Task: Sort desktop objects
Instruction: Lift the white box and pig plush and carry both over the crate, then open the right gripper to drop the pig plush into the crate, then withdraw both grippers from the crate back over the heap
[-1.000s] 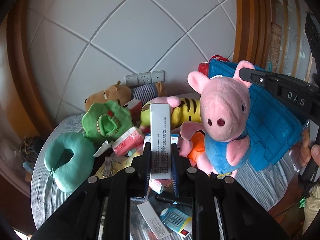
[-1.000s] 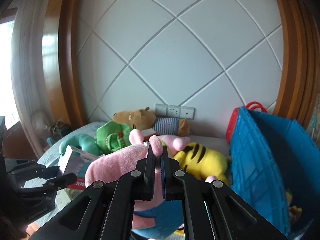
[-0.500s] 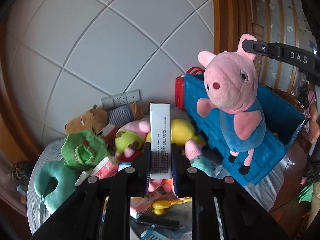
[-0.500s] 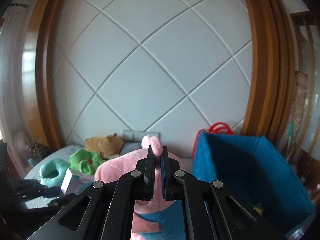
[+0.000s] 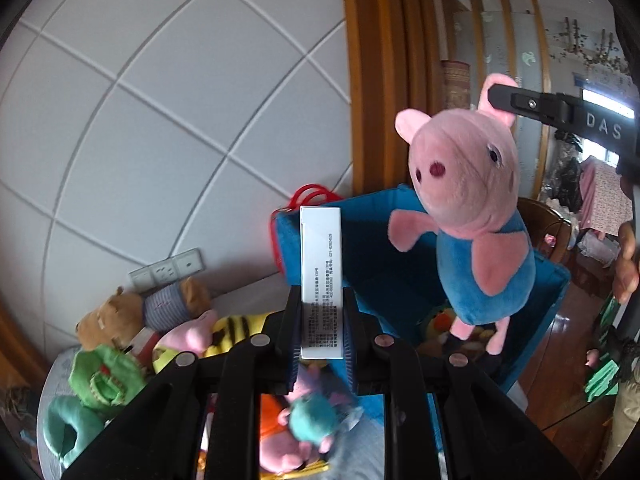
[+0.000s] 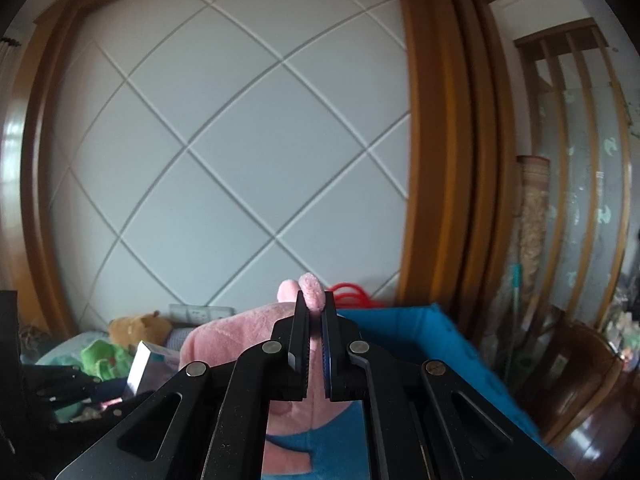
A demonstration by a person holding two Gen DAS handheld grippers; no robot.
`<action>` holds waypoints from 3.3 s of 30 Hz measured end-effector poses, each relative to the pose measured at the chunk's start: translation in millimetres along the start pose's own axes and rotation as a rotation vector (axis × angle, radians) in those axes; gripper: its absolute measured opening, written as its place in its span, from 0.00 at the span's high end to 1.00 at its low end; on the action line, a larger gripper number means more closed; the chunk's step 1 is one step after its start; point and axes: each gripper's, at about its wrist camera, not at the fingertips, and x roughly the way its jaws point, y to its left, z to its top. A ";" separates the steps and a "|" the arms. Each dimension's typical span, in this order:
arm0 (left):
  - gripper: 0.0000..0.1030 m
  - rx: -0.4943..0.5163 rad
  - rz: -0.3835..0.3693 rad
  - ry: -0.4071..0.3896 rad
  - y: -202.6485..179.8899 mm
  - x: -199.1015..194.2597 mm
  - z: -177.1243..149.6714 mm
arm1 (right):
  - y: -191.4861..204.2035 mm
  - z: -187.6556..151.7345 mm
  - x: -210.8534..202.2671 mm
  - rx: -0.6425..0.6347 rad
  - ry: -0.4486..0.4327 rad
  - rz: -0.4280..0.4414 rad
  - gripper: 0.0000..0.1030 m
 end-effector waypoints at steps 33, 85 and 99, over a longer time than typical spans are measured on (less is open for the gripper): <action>0.83 0.042 0.002 0.310 -146.6 184.3 -13.2 | -153.8 -143.6 111.0 0.024 0.300 0.007 0.95; 0.30 -0.024 0.059 0.187 -57.6 40.5 -86.2 | -73.4 -166.0 18.1 0.012 0.254 -0.117 0.01; 0.30 -0.132 0.171 0.252 40.6 -13.9 -159.3 | 34.7 -190.8 -4.8 0.010 0.275 -0.012 0.00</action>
